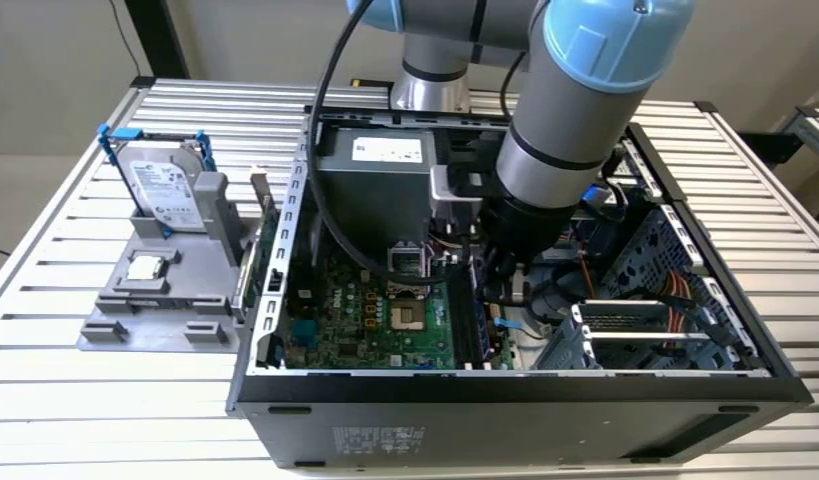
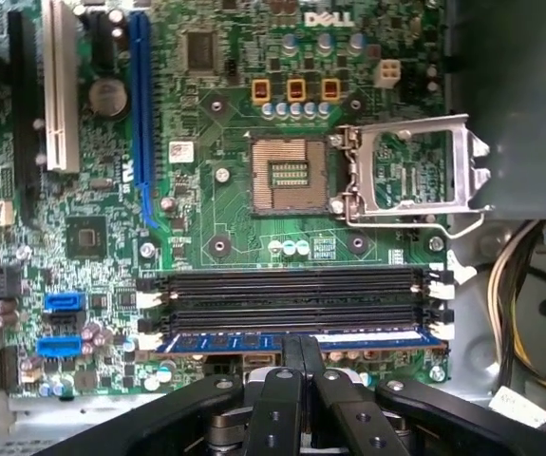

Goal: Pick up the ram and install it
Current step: 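Press down the ram until it locks into place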

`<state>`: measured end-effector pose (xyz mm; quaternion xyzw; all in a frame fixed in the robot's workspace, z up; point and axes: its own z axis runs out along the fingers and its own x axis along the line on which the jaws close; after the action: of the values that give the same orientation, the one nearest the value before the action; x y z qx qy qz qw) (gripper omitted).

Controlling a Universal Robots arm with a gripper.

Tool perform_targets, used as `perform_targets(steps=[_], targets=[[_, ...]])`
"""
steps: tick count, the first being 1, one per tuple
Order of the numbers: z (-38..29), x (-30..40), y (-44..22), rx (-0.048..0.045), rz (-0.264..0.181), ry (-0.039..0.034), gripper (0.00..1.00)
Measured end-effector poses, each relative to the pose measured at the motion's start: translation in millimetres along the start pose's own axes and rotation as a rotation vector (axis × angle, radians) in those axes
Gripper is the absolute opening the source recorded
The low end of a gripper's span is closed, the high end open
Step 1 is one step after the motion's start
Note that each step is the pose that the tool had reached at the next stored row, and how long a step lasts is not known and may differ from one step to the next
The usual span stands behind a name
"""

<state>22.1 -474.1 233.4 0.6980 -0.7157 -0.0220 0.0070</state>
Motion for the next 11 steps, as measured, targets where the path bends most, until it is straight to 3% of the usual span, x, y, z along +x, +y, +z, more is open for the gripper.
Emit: perform_targets(steps=[3, 11], targets=[[0.1, 0.1, 0.0, -0.0008, -0.037, 0.0017, 0.00], [1.8, 1.3, -0.2, -0.0017, -0.042, 0.0019, 0.00]])
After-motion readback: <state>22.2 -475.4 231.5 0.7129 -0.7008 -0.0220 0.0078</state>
